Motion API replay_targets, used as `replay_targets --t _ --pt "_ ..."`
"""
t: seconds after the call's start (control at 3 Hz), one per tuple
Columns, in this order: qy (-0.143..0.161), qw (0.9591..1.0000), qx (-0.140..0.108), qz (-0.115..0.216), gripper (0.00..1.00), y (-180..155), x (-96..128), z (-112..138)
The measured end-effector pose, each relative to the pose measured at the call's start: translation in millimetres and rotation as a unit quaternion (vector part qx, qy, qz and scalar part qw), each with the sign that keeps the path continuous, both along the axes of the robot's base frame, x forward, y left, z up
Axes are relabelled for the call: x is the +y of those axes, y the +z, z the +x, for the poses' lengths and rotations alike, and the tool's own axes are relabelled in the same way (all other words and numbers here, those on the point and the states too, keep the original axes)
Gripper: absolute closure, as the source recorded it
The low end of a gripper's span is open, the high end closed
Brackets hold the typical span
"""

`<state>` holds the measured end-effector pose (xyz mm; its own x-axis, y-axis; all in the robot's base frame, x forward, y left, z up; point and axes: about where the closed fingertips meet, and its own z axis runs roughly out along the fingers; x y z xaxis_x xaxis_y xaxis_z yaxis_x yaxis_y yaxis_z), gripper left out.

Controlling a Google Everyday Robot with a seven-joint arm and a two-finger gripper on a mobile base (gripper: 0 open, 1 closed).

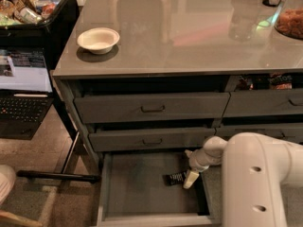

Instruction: Pick rxbar chocolate from bottom drawer and place on counter

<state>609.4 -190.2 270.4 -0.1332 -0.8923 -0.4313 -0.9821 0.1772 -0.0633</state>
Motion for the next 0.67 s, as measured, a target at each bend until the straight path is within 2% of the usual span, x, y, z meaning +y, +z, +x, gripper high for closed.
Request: replay_targets --t 0.33,0.67 --pt "0.005 0.9999 0.015 0.004 0.0 -3.8 1.4 -5.5" --pt "0.005 0.9999 0.015 0.004 0.0 -3.9 1.4 -5.5"
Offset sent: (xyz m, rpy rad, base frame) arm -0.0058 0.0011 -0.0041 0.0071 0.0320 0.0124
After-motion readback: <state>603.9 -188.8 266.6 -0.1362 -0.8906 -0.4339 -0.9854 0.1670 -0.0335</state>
